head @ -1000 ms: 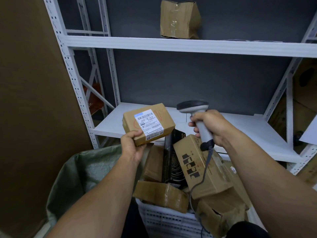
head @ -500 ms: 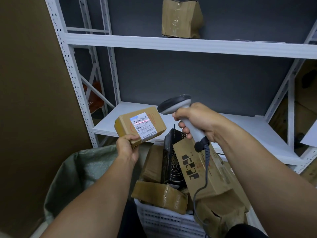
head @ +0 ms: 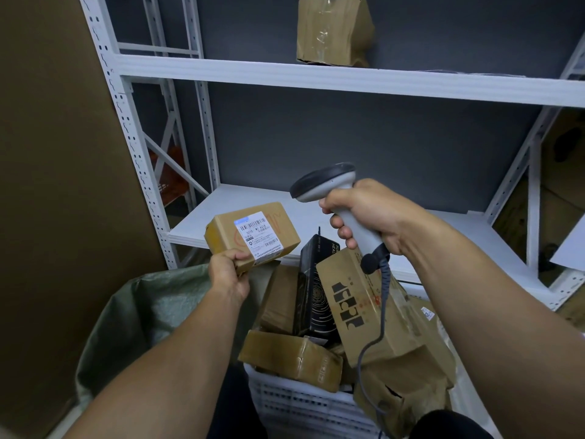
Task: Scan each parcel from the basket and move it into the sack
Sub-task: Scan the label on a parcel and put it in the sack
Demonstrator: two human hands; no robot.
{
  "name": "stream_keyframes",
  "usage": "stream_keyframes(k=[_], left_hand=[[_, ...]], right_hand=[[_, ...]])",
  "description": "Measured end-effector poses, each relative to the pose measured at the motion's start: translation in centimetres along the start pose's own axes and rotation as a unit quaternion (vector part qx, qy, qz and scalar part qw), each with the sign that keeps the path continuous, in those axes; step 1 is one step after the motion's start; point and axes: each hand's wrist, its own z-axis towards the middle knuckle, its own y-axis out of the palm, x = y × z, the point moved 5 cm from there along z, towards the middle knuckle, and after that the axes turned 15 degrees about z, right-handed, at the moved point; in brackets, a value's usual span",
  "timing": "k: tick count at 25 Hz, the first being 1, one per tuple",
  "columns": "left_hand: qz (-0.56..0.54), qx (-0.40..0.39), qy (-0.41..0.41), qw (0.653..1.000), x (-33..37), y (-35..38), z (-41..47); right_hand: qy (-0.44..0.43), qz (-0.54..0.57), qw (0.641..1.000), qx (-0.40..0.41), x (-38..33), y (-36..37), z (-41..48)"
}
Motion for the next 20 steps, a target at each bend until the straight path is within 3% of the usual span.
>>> stream_keyframes(k=[12, 20], left_hand=[[-0.031, 0.005, 0.001, 1.0, 0.1, -4.2, 0.1], [-0.052, 0.117, -0.006, 0.992, 1.3, -12.4, 0.7]], right_hand=[[0.013, 0.005, 1.0, -0.009, 2.2, 3.2, 3.2], [0.035, -0.018, 0.998, -0.045, 5.0, 9.4, 7.5]])
